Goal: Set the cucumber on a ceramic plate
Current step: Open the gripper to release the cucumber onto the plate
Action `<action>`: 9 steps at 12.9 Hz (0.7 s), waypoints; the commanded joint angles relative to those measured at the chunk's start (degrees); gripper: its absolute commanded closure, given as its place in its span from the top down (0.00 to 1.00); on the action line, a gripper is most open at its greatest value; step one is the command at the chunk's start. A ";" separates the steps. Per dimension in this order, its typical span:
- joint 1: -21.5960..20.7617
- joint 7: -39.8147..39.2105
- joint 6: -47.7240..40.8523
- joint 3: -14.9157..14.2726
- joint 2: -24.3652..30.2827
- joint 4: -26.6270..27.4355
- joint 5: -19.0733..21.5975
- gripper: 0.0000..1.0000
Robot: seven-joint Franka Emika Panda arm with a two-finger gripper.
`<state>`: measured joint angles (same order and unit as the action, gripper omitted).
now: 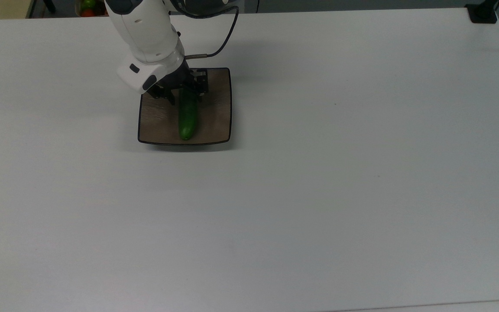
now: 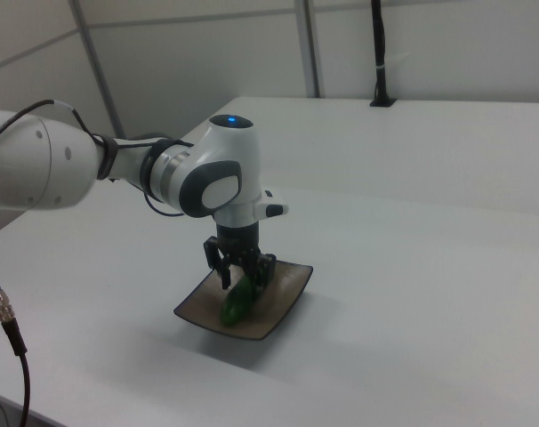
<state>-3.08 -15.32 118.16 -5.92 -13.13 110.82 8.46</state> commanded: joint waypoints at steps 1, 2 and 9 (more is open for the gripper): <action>-0.35 1.08 0.32 -0.14 -0.14 -0.87 -0.11 1.00; -0.35 1.08 0.32 -0.14 -0.05 -0.95 -0.11 1.00; 1.32 1.17 -13.00 -1.02 10.92 -5.69 -0.02 1.00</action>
<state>-2.57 -15.12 114.35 -6.16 -6.83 107.96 8.46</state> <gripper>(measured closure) 0.000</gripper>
